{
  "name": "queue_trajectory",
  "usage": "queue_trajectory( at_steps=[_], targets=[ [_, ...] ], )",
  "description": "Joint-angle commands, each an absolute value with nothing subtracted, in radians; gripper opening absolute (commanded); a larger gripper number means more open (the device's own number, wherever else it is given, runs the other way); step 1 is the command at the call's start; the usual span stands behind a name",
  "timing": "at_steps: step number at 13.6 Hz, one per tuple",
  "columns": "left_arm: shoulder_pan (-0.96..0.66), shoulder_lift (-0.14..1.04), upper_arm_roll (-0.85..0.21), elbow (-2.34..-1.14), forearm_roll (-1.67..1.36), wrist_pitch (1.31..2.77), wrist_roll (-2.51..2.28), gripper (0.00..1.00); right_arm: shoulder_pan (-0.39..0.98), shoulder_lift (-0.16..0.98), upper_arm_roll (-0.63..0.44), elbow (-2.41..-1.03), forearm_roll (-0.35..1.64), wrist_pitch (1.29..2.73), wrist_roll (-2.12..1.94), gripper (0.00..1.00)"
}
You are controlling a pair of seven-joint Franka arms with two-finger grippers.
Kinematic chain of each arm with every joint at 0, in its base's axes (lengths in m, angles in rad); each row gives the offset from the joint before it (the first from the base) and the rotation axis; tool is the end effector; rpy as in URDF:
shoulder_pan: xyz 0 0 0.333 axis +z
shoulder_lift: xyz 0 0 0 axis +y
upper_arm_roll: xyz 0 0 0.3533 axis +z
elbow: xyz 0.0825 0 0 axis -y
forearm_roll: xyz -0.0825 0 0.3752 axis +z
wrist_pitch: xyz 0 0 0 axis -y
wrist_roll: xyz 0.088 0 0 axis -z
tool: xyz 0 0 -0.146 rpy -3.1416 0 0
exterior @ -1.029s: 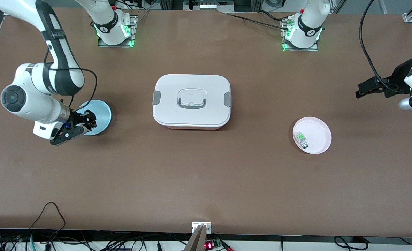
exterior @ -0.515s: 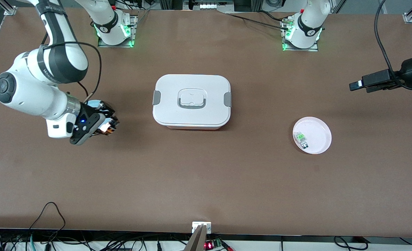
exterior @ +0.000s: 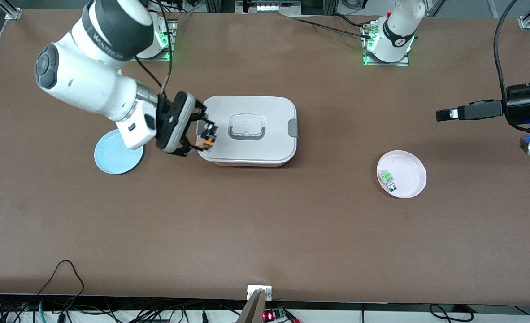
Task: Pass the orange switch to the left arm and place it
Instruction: 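Carry the switch above the box while the left gripper reaches toward it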
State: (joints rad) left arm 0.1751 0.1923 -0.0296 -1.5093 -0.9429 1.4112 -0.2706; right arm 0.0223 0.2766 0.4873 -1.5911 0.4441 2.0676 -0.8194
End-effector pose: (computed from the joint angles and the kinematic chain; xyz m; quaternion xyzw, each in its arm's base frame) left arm 0.5945 -0.0404 0.5972 0.8627 0.1753 -0.1570 0.4477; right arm 0.5848 0.3290 0.5258 -0.8099 -0.5117 -0.1485 0.2452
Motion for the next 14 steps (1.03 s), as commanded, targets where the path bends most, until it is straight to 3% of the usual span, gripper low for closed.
queue_trajectory(
  at_steps=[1, 8, 14],
  targets=[
    [0.16, 0.213, -0.038, -1.5, -1.017, 1.42, -0.319, 1.0, 0.008, 0.281, 0.566, -1.577, 0.511, 2.168, -0.851, 0.0],
    [-0.011, 0.241, -0.043, -1.493, -1.127, 1.592, -0.52, 1.0, 0.014, 0.258, 0.805, -1.585, 0.635, 2.616, -0.693, 0.0],
    [-0.084, 0.239, -0.044, -1.493, -1.296, 1.683, -0.633, 1.0, 0.031, 0.253, 0.841, -1.598, 0.635, 2.691, -0.655, 0.0]
  ],
)
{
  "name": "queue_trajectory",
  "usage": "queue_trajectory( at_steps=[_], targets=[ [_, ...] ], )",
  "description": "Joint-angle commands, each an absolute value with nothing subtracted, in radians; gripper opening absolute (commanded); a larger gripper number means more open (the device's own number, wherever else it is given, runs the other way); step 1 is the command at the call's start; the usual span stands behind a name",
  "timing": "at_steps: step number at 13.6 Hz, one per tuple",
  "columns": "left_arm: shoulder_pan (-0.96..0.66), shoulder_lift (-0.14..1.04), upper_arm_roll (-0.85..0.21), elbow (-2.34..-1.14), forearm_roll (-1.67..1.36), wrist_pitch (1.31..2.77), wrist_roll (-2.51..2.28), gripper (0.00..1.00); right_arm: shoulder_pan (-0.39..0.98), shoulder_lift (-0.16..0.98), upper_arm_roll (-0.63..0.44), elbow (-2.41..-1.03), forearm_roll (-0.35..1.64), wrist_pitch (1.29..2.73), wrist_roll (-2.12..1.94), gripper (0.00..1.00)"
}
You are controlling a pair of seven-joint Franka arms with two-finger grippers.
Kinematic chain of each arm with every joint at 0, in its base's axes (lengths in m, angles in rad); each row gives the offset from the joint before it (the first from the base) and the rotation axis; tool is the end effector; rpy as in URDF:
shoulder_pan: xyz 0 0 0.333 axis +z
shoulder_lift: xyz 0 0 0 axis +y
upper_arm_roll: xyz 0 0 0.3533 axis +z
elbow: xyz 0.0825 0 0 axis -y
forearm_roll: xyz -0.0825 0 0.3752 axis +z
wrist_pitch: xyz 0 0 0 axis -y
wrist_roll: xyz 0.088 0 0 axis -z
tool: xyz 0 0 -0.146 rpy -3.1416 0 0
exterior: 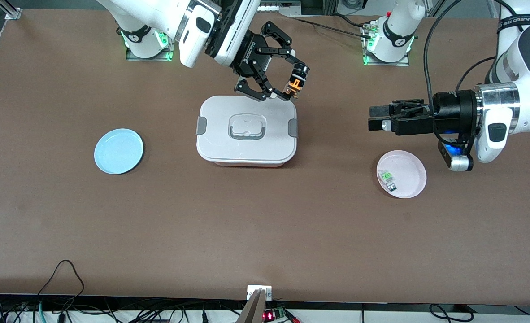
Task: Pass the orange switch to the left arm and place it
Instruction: 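Carry the switch above the box while the left gripper reaches toward it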
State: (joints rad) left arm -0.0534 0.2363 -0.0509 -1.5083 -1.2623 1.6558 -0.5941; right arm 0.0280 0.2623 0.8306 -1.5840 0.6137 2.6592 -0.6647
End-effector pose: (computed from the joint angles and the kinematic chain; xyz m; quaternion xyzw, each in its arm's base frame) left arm 0.6214 -0.1930 0.6167 0.7605 0.2688 -0.2354 0.5421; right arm 0.5141 0.4750 0.6439 -0.7570 -0.4088 -0.3636 0.3572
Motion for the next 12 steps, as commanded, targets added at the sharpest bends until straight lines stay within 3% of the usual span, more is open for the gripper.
queue_trajectory(
  at_steps=[1, 5, 12],
  targets=[
    [-0.093, 0.239, -0.054, -1.49, -1.298, 1.689, -0.635, 1.0, 0.031, 0.253, 0.841, -1.598, 0.635, 2.691, -0.655, 0.0],
    [-0.095, 0.216, -0.127, -1.496, -1.282, 1.776, -0.609, 0.98, 0.031, 0.25, 0.841, -1.6, 0.635, 2.692, -0.653, 0.0],
    [-0.092, 0.137, -0.233, -1.503, -1.057, 1.778, -0.486, 0.96, 0.037, 0.25, 0.841, -1.611, 0.635, 2.698, -0.655, 0.0]
  ],
)
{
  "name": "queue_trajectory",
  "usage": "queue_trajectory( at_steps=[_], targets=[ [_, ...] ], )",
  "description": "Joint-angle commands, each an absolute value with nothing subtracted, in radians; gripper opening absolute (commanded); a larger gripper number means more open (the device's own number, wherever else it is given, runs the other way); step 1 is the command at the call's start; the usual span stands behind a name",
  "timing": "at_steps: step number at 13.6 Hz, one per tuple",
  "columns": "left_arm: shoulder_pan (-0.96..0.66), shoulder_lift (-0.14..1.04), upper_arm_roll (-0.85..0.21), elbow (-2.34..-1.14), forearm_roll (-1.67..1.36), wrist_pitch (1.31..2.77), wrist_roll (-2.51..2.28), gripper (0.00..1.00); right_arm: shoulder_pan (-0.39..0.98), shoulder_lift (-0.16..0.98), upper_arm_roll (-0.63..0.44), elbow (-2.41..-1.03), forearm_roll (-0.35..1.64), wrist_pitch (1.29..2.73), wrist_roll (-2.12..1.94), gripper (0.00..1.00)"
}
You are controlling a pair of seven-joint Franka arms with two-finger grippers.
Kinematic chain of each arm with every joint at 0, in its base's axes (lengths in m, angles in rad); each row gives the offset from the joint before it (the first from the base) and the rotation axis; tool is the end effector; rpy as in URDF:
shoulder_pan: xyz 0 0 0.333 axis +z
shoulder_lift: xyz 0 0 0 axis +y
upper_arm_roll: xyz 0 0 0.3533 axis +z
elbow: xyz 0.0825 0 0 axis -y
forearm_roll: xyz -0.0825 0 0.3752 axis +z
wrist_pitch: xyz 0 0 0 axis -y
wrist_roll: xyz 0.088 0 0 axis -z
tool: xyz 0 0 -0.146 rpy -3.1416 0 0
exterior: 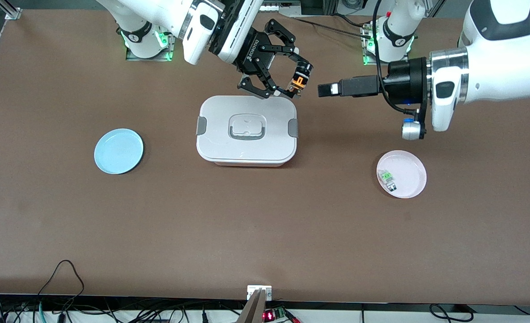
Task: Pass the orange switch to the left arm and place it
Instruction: 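Grasp the switch with the left gripper while the right gripper holds it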
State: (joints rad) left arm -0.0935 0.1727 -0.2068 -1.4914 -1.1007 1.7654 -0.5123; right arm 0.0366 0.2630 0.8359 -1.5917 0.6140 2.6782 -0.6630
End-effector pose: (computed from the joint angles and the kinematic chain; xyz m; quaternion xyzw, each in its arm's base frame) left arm 0.5735 -0.2817 0.6525 0.8290 0.1648 -0.1699 0.5067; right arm 0.5091 0.4808 0.6422 -0.7555 -0.4088 -0.3656 0.3585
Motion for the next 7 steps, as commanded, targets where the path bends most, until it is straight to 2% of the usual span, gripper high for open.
queue_trajectory(
  at_steps=[1, 7],
  targets=[
    [-0.094, 0.126, -0.238, -1.509, -1.045, 1.776, -0.486, 0.96, 0.037, 0.25, 0.841, -1.614, 0.635, 2.7, -0.655, 0.0],
    [-0.095, 0.15, -0.273, -1.52, -1.032, 1.822, -0.485, 0.96, 0.046, 0.25, 0.841, -1.623, 0.635, 2.73, -0.655, 0.0]
  ],
)
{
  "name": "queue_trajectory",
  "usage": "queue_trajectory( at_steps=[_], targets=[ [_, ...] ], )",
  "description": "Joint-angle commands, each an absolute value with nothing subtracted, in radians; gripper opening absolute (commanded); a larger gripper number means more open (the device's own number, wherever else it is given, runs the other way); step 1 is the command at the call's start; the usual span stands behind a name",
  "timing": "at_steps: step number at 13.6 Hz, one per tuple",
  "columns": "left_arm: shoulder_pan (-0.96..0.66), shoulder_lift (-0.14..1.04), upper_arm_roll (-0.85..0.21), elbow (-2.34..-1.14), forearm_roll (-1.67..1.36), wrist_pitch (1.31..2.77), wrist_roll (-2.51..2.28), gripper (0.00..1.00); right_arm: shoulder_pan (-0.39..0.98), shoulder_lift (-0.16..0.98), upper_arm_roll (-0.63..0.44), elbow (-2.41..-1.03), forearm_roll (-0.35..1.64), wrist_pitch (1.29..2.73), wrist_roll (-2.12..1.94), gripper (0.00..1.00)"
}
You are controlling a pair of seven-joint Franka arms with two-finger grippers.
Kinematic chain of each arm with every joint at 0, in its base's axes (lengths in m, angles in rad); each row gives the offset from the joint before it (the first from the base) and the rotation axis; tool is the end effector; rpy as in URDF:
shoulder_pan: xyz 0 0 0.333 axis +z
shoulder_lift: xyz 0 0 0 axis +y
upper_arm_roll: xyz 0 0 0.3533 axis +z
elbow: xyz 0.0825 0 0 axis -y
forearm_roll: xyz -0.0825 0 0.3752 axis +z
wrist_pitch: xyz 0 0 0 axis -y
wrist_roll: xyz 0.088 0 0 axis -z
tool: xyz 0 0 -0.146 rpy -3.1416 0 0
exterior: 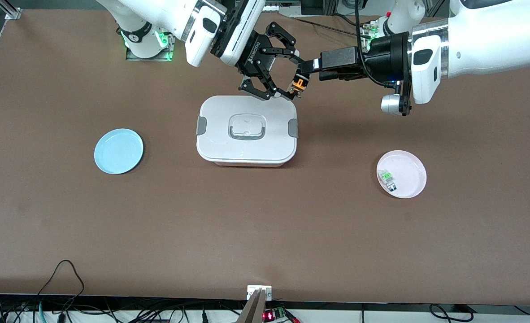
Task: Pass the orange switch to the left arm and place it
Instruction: 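Grasp the switch with the left gripper while the right gripper holds it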
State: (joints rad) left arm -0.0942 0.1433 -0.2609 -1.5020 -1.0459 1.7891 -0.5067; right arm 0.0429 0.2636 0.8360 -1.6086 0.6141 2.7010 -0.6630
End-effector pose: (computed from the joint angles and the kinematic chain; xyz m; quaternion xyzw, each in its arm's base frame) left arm 0.5524 -0.3043 0.6615 0.8466 0.1384 -0.1552 0.4900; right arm 0.5069 0.4833 0.6354 -0.7571 -0.4069 -0.3666 0.3563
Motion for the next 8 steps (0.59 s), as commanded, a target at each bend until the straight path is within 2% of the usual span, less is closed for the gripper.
queue_trajectory(
  at_steps=[1, 5, 8],
  targets=[
    [-0.092, 0.153, -0.288, -1.537, -1.045, 1.85, -0.486, 0.96, 0.046, 0.252, 0.841, -1.626, 0.635, 2.737, -0.655, 0.0],
    [-0.066, 0.147, -0.29, -1.644, -1.241, 1.871, -0.339, 0.95, 0.066, 0.253, 0.841, -1.626, 0.635, 2.776, -0.652, 0.0],
    [-0.055, 0.141, -0.291, -1.646, -1.302, 1.87, -0.386, 0.95, 0.084, 0.258, 0.841, -1.625, 0.635, 2.816, -0.629, 0.0]
  ],
)
